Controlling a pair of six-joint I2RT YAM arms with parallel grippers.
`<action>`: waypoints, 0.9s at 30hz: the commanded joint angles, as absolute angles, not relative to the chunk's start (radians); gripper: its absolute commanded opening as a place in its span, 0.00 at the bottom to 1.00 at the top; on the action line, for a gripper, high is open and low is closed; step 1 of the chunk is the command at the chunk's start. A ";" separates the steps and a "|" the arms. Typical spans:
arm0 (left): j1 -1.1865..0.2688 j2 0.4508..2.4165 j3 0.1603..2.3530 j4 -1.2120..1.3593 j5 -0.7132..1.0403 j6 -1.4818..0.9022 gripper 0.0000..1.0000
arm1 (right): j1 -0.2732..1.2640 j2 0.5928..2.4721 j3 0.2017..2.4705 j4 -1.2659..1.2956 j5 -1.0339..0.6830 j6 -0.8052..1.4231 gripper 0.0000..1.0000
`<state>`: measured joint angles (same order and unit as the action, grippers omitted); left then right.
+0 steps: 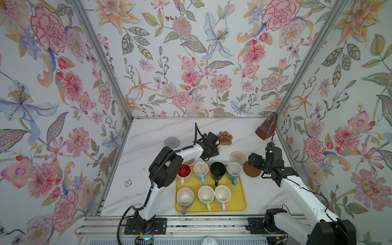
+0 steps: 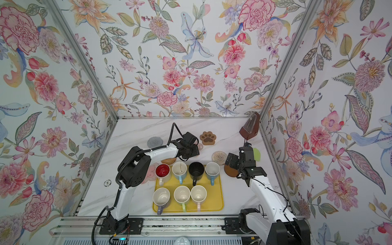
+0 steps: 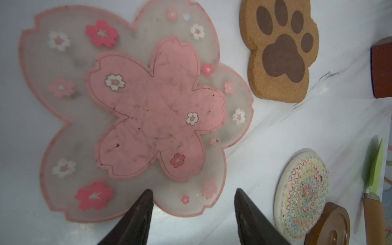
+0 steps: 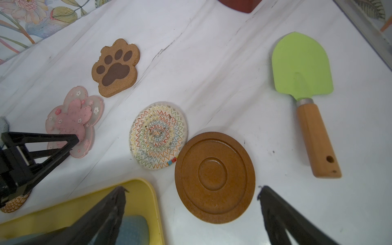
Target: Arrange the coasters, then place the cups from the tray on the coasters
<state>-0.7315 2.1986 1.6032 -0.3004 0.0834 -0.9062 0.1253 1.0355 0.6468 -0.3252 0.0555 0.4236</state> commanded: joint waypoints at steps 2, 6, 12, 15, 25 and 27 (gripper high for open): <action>-0.704 2.253 1.624 -0.300 0.097 -0.920 0.63 | 0.119 1.030 0.650 -0.342 0.044 0.412 0.99; -0.687 2.271 1.634 -0.301 0.092 -0.920 0.63 | 0.118 1.031 0.652 -0.343 0.043 0.411 0.99; -0.647 2.270 1.625 -0.302 0.077 -0.914 0.63 | 0.117 1.027 0.656 -0.351 0.046 0.411 0.99; -0.629 2.263 1.612 -0.302 0.067 -0.903 0.63 | 0.114 1.027 0.656 -0.353 0.046 0.413 0.99; -0.594 2.229 1.612 -0.279 0.047 -0.843 0.64 | 0.115 1.035 0.663 -0.356 0.040 0.418 0.99; -0.591 2.206 1.610 -0.277 0.045 -0.832 0.64 | 0.114 1.033 0.664 -0.357 0.039 0.419 0.99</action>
